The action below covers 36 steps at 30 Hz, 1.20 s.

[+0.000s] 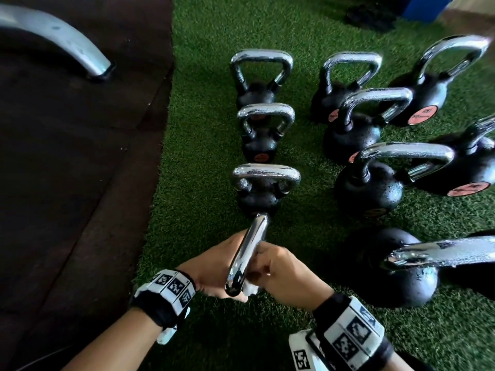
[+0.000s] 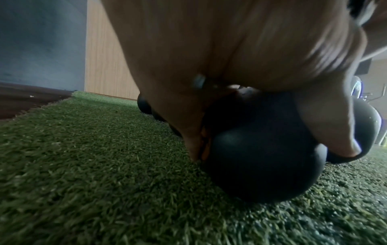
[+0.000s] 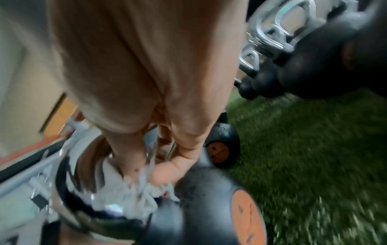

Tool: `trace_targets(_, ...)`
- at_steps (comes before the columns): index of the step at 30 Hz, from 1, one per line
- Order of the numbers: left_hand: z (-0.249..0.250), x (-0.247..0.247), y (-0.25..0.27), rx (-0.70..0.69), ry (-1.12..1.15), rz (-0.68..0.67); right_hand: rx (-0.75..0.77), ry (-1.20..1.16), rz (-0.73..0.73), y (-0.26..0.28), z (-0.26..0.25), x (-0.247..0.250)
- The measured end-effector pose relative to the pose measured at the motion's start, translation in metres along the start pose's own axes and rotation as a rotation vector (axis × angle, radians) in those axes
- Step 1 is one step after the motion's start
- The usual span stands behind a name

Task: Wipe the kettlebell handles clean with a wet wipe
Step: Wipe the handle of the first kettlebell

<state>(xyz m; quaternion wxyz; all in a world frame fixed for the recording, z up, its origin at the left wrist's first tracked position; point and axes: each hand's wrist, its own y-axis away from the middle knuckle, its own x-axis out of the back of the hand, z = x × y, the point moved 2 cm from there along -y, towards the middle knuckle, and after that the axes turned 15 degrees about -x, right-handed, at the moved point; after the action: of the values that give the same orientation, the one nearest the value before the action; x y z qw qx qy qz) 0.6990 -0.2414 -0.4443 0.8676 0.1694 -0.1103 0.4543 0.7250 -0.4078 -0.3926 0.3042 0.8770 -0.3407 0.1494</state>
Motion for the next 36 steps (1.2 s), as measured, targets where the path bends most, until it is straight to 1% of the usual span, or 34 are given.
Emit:
trace_targets(2, 0.005, -0.002, 0.001, 0.024, 0.066, 0.040, -0.034, -0.053, -0.066, 0.002, 0.001, 0.000)
trace_targets(3, 0.007, -0.002, 0.002, 0.026, 0.064, 0.041, -0.047, -0.073, -0.091, 0.003, 0.001, -0.001)
trace_targets(4, 0.009, -0.002, 0.002, 0.027, 0.055, 0.032, -0.057, -0.093, -0.107, 0.003, 0.000, -0.002)
trace_targets(6, 0.008, -0.001, 0.002, 0.008, -0.035, 0.002, -0.087, -0.114, -0.119, 0.002, -0.002, -0.004)
trace_targets(8, 0.005, -0.002, 0.003, 0.009, -0.036, 0.004, -0.129, -0.137, -0.171, 0.002, -0.004, -0.002)
trace_targets(10, 0.004, -0.003, 0.002, 0.023, 0.022, 0.009, -0.194, -0.226, -0.254, 0.005, -0.003, 0.001)
trace_targets(11, 0.004, -0.003, 0.002, 0.032, 0.011, 0.016, -0.217, -0.283, -0.287, 0.007, -0.002, 0.002)
trace_targets(14, 0.001, -0.004, 0.001, 0.035, -0.038, 0.038, -0.240, -0.496, -0.326, 0.008, 0.003, -0.005)
trace_targets(16, -0.001, -0.005, 0.000, 0.009, -0.005, 0.072, -0.238, -0.725, -0.294, 0.004, 0.007, -0.012)
trace_targets(17, -0.002, -0.006, 0.000, -0.030, -0.019, 0.081, -0.240, -0.846, -0.267, 0.001, 0.010, -0.015)
trace_targets(19, -0.002, -0.007, 0.001, -0.165, -0.127, 0.057, -0.252, -1.012, -0.223, -0.004, 0.019, -0.018)
trace_targets(21, 0.005, -0.006, 0.002, -0.281, -0.233, 0.032, -0.263, -1.028, -0.231, -0.006, 0.025, -0.018)
trace_targets(22, 0.006, -0.007, 0.002, -0.329, -0.327, 0.010, -0.262, -0.997, -0.239, -0.006, 0.026, -0.018)
trace_targets(24, 0.006, -0.008, 0.002, -0.391, -0.524, -0.040, -0.256, -0.941, -0.228, -0.006, 0.027, -0.019)
trace_targets(25, 0.003, -0.010, 0.002, -0.402, -0.558, -0.068, -0.249, -0.942, -0.198, -0.006, 0.027, -0.019)
trace_targets(26, 0.000, -0.011, 0.003, -0.411, -0.568, -0.072, -0.234, -0.967, -0.151, -0.007, 0.025, -0.018)
trace_targets(28, -0.009, -0.011, 0.006, -0.406, -0.578, -0.019, -0.226, -1.059, -0.046, -0.010, 0.024, -0.016)
trace_targets(31, -0.006, -0.011, 0.007, -0.420, -0.573, 0.038, -0.265, -1.141, 0.027, -0.009, 0.023, -0.015)
trace_targets(33, -0.002, -0.013, 0.008, -0.468, -0.513, 0.073, -0.293, -1.103, 0.074, -0.004, 0.021, -0.017)
trace_targets(36, -0.004, -0.012, 0.006, -0.442, -0.469, 0.076, -0.315, -0.998, 0.234, -0.002, 0.019, -0.017)
